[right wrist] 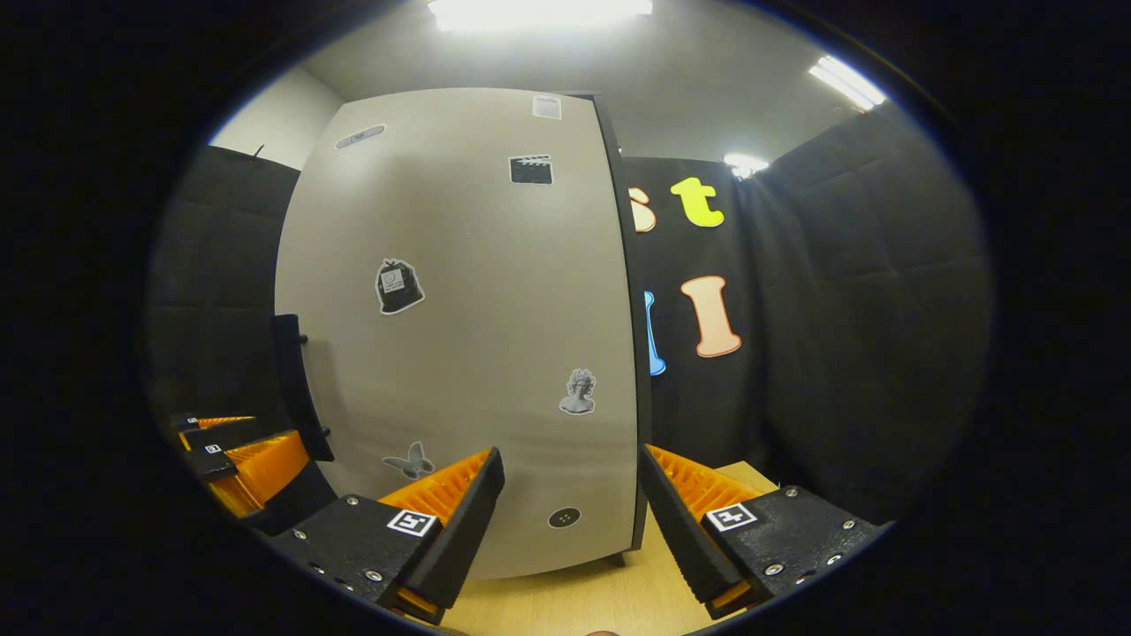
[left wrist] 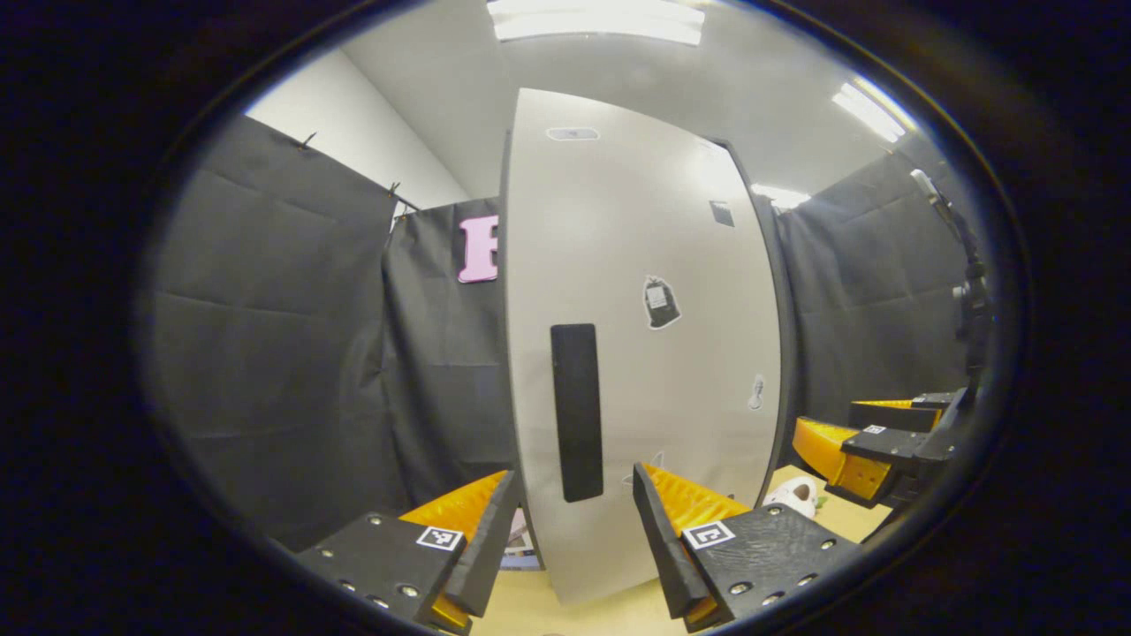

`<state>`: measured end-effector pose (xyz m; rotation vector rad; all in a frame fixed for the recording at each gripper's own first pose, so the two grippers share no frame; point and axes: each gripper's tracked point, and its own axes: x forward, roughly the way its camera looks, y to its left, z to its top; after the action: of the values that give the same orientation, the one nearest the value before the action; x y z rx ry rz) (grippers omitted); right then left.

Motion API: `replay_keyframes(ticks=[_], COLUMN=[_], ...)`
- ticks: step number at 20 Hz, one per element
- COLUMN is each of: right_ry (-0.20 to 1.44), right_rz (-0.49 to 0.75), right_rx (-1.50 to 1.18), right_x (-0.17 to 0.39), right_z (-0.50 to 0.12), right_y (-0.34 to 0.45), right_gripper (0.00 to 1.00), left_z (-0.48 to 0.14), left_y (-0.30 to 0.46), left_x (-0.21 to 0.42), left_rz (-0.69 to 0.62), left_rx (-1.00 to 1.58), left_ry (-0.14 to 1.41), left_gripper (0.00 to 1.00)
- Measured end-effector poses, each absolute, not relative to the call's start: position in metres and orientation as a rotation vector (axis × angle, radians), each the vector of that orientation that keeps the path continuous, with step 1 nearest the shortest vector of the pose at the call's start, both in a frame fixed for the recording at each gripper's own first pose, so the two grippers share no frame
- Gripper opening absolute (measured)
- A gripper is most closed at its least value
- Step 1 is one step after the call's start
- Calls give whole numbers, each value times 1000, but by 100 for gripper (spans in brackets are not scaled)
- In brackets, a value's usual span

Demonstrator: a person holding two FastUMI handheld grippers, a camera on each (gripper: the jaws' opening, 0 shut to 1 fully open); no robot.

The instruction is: Open the cabinet door with the right hand, grasp the bottle in the cabinet with the left hand and place it on the coaster, then close the cabinet door with the right hand.

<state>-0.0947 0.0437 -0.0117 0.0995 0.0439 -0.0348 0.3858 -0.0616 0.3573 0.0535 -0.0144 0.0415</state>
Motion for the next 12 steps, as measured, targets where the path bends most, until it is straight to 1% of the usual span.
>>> replay_keyframes(ticks=[1,2,4,5,6,7,9,10,12], right_ry=[48,52,48,39,32,26,19,18,15], right_rz=[-37,-32,-23,-20,-17,-14,-6,-3,-4], right_rx=[103,102,85,79,75,73,67,61,60], right_x=[-96,-95,-98,-101,-105,-107,-109,-109,-111], right_z=[-14,-15,-12,-9,-8,-6,-5,-5,-3], right_y=[38,36,41,43,46,47,48,49,48], right_gripper=[95,95,95,95,95,95,95,95,95], left_z=[358,359,356,354,352,349,347,347,348], left_y=[-64,-67,-75,-78,-79,-77,-79,-79,-80], left_x=[388,390,389,388,388,389,389,387,386], left_rz=[43,41,28,23,25,33,31,31,29], left_rx=[65,66,42,31,33,41,48,46,39], left_ry=[-22,-25,-12,0,12,23,37,37,42], left_gripper=[80,81,81,75,81,68,68,75,74])
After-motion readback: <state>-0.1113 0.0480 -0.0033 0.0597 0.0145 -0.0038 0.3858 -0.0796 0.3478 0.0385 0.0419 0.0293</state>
